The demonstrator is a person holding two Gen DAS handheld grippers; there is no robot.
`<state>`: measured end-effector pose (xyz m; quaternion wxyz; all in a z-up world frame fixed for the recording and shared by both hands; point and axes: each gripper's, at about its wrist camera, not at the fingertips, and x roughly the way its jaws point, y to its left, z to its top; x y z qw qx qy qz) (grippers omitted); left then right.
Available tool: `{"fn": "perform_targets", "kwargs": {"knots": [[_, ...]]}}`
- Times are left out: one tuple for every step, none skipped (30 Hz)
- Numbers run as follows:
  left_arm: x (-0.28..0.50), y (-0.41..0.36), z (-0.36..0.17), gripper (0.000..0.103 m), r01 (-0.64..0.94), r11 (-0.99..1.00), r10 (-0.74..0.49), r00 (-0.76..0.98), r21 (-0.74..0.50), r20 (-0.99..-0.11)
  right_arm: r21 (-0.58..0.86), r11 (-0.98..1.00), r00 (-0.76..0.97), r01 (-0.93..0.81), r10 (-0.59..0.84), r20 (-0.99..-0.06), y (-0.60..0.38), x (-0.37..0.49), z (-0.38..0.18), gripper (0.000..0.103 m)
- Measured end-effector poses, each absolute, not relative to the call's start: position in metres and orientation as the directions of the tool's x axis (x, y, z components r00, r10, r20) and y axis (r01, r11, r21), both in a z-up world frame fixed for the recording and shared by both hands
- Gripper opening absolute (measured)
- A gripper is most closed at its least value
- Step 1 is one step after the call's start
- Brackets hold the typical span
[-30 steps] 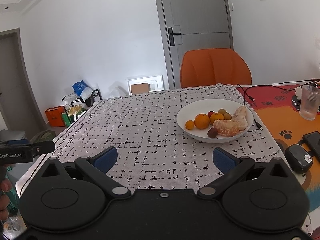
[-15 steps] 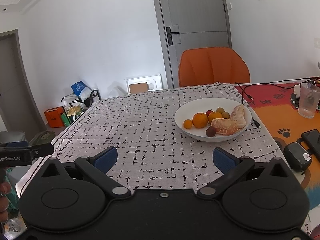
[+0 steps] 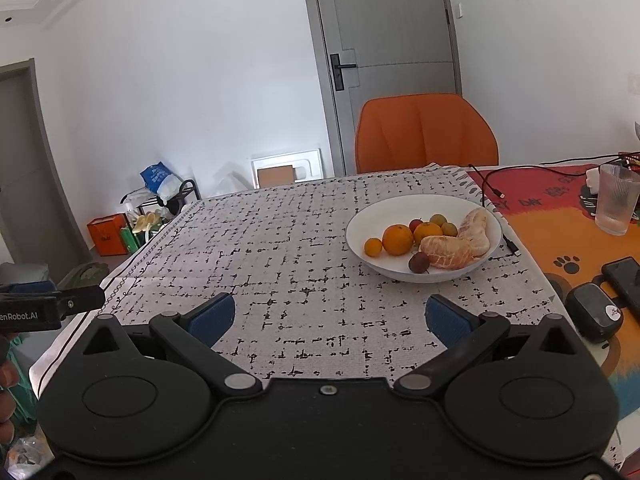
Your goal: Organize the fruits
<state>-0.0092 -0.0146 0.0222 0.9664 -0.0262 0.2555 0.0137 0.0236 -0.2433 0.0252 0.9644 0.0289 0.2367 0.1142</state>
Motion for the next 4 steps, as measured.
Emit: {"fn": "perform_targets", "kwargs": {"knots": [[-0.0095,-0.0146,0.0216,0.103,-0.034,0.998,0.007,0.87,-0.045,-0.493,0.108,0.973,0.863,-0.206,0.233,-0.449,-0.2431,0.0234,0.0249,0.103],[-0.0099,-0.015,0.0217,0.103,-0.03,0.999,0.004,0.87,-0.044,-0.492,0.108,0.973,0.863,-0.205,0.232,-0.45,-0.2433,0.0234,0.0248,0.103],[-0.0099,-0.0157,0.0213,0.103,-0.027,0.999,0.003,0.87,-0.042,-0.494,0.109,0.973,0.863,-0.203,0.231,-0.45,-0.2438,0.0237,0.0247,0.103],[-0.0096,-0.0163,0.0211,0.103,-0.025,0.999,0.002,0.868,-0.039,-0.496,0.11,0.973,0.863,-0.201,0.23,-0.45,-0.2442,0.0243,0.0246,0.103]]}}
